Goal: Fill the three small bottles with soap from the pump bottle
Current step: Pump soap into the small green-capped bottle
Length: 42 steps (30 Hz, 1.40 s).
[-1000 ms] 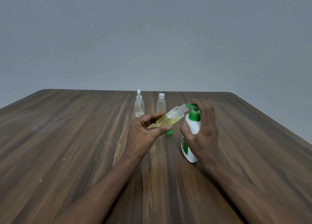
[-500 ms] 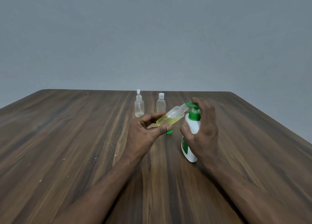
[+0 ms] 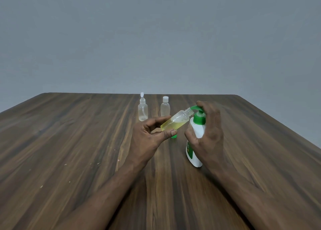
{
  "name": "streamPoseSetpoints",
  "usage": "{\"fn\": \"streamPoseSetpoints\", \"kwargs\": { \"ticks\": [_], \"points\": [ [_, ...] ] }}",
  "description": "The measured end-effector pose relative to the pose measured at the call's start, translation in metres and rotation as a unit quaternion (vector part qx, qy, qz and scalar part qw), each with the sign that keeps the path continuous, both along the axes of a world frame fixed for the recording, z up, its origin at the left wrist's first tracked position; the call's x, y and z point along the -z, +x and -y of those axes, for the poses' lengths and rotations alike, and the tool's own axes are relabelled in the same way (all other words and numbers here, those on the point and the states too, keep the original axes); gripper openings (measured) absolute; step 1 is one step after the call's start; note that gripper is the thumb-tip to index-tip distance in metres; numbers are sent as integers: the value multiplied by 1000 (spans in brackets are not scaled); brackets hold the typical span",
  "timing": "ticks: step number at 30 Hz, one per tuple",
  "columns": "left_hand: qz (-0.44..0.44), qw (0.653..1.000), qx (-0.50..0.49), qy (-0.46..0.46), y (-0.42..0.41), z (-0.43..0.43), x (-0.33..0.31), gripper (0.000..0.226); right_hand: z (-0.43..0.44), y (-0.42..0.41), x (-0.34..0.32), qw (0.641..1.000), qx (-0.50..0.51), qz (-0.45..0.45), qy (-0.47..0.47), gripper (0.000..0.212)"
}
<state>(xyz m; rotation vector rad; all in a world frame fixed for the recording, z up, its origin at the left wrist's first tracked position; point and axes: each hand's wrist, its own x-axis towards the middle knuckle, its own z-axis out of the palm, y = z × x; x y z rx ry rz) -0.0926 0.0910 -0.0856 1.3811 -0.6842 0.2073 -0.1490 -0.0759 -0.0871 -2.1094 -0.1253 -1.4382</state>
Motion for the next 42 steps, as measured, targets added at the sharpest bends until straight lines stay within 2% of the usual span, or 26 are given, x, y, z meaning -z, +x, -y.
{"fn": "streamPoseSetpoints", "kwargs": {
  "ticks": [8, 16, 27, 35, 42],
  "points": [
    [5, 1000, -6, 8, 1, 0, 1, 42, -1, 0, -1, 1000, -12, 9, 1, 56],
    [6, 1000, -5, 5, 2, -1, 2, 42, 0, 0, 1, 1000, 0, 5, 0, 68],
    [3, 1000, 2, -5, 3, -2, 0, 42, 0, 3, 1, 1000, -12, 16, 5, 60],
    [13, 1000, -2, -4, 2, -1, -1, 41, 1, 2, 1, 1000, -3, 11, -1, 67],
    [17, 1000, -4, -1, 2, -2, -1, 42, -1, 3, 0, 1000, -8, 13, 3, 55]
  ]
}}
